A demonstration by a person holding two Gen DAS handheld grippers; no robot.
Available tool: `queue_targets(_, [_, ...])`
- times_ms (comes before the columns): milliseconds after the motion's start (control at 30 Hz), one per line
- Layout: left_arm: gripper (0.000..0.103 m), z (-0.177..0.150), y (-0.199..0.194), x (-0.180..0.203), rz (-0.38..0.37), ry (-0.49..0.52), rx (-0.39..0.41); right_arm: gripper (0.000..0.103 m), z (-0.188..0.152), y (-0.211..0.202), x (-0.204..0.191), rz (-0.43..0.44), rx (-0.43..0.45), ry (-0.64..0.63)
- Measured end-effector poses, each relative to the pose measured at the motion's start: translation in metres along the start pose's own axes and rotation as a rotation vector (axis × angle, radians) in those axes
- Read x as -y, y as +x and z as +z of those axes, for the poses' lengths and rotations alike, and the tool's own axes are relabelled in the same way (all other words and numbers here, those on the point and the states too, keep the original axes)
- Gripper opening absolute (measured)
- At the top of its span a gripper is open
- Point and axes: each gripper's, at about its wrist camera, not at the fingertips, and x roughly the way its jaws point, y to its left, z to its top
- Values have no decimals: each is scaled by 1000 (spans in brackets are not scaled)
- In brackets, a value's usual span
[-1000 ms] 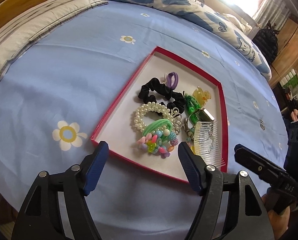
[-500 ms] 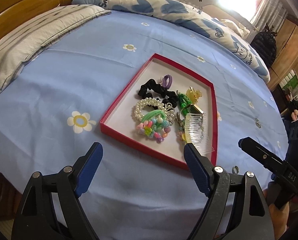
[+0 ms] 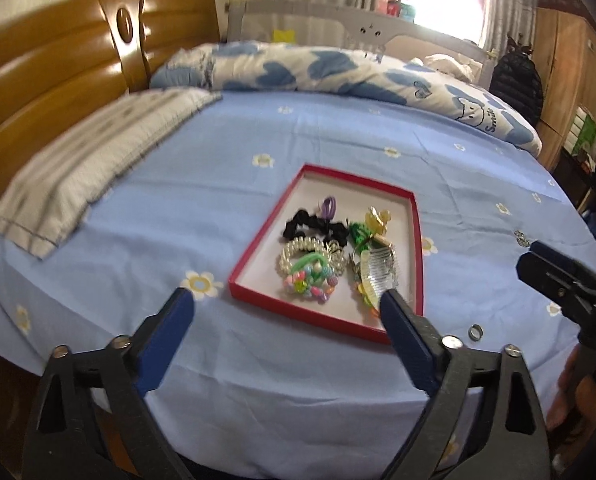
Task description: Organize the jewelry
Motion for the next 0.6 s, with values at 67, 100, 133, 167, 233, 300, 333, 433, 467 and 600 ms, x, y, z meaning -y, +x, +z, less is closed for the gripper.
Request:
queue_targets(67, [103,-2,-4,2,18,11,20,100,3,-11,-5,-21,25,-42])
queue_targets(100, [103,-4,-4,3,23,14,23,102,2,-14,-7,-32,36,-56])
queue_targets(133, [103,-7,-2,3,30,16,18,102,1,-18,-9,-40,46,-67])
queue_targets(167, [103,-10,0,3,36,17,7,102,-1,-20,-8,-36,50,-70])
queue_targets(233, [103,-18,7,2,35,9,-20,102,-8,-19,-6,-36,42,-67])
queue_targets(300, [103,-25,11,1,37,2,-40,102,-17,-13,-4,-40,19,-55])
queue_targets(333, [103,-28,13,1,39,2,-47,102,-23,-11,-3,-39,6,-48])
queue_targets(433, [103,-39,16,3,49,6,-63,102,-37,-2,0,-43,-27,-32])
queue_targets(467, [103,-41,17,3,46,6,-68,102,-42,1,0,-45,-35,-32])
queue_targets(600, [103,-51,15,9,45,15,-67,102,-53,4,1,-53,-54,-25])
